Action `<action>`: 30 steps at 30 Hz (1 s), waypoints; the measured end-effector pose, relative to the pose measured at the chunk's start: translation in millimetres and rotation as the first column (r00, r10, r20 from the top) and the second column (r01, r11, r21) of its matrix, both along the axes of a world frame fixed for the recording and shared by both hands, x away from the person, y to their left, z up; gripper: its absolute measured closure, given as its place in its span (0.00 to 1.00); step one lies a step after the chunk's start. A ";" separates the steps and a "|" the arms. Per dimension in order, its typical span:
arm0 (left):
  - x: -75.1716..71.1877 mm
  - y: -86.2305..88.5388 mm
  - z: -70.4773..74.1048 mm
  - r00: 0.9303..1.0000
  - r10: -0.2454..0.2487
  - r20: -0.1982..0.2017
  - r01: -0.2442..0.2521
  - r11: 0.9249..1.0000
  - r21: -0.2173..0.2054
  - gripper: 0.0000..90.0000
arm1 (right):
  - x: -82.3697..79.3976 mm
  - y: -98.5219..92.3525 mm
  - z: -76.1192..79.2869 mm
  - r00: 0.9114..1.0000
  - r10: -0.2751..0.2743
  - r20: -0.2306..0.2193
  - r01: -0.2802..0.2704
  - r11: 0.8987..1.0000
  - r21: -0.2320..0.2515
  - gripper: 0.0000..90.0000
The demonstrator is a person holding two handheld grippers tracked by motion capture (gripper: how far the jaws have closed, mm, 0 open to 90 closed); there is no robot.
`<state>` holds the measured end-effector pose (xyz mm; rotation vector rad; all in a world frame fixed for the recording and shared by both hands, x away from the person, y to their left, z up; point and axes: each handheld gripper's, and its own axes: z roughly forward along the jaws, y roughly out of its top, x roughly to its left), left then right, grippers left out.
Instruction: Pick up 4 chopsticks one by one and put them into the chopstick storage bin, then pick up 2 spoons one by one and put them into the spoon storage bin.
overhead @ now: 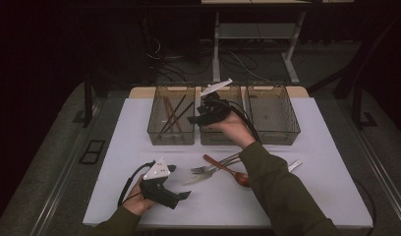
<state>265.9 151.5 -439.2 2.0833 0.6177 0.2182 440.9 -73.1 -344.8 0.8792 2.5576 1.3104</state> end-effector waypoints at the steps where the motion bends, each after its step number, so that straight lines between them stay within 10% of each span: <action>1: 0.0 0.6 -0.1 1.000 0.003 -0.005 -0.003 1.000 -0.001 0.00 | -2.4 -3.9 -0.5 1.000 0.004 0.000 -0.004 1.000 0.002 0.43; 30: -0.6 1.5 -0.4 1.000 0.019 -0.009 -0.019 1.000 -0.006 0.00 | -60.2 -84.2 -22.1 1.000 0.026 0.011 -0.027 0.998 0.050 0.43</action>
